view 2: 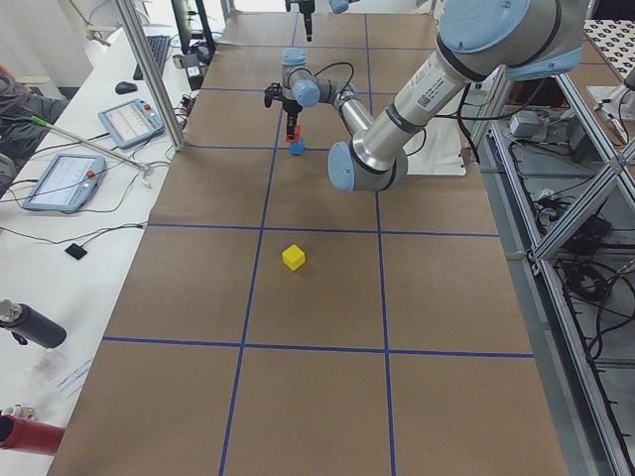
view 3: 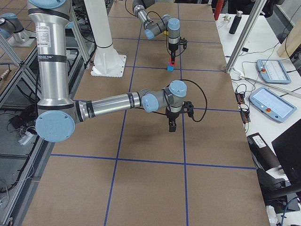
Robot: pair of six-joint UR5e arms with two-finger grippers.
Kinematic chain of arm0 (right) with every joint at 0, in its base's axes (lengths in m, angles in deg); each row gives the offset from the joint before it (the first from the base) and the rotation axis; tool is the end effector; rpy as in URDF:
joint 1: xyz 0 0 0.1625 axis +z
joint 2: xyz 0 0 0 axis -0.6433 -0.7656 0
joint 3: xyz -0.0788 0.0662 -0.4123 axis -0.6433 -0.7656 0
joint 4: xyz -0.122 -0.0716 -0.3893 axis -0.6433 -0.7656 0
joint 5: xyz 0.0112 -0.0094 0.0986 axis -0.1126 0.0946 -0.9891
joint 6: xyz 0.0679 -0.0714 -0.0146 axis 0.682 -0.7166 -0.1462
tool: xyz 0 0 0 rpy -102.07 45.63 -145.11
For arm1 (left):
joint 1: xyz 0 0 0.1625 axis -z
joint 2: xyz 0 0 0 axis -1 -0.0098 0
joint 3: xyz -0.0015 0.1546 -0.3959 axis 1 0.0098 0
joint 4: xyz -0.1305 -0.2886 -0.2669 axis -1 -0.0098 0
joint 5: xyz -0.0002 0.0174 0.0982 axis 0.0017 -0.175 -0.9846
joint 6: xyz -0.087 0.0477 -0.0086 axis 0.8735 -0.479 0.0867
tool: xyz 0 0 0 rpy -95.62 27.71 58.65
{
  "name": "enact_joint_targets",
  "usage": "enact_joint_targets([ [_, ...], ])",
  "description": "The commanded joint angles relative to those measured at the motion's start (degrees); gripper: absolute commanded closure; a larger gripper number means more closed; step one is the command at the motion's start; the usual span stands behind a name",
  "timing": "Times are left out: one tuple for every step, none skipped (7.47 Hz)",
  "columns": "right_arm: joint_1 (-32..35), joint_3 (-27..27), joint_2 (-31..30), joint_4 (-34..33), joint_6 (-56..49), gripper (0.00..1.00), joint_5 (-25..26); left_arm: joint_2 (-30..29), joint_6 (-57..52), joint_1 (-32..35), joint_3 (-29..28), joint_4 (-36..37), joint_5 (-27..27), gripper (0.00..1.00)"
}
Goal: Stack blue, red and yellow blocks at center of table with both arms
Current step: 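Lower the red cube onto the blue cube and open the left gripper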
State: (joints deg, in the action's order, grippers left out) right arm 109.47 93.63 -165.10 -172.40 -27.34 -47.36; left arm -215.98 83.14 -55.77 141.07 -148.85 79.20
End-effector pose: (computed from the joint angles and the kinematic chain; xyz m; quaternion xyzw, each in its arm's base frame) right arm -0.1151 -0.4999 0.5499 0.0153 -0.3748 -0.0595 0.9251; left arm 0.6059 -0.5251 0.1344 0.0596 0.4083 0.0022 0.9109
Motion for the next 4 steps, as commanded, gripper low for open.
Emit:
enact_joint_targets([
  [0.0,0.0,0.0,0.0,0.09,0.0,0.0,0.09,0.15,0.0,0.41,0.52,0.19,1.0],
  [0.0,0.0,0.0,0.0,0.09,0.0,0.0,0.18,0.24,0.0,0.41,0.61,0.19,1.0],
  [0.0,0.0,0.0,0.0,0.09,0.0,0.0,0.36,0.24,0.0,0.41,0.69,0.19,1.0],
  [0.0,0.0,0.0,0.0,0.09,0.0,0.0,0.27,0.41,0.0,0.41,0.87,0.19,1.0],
])
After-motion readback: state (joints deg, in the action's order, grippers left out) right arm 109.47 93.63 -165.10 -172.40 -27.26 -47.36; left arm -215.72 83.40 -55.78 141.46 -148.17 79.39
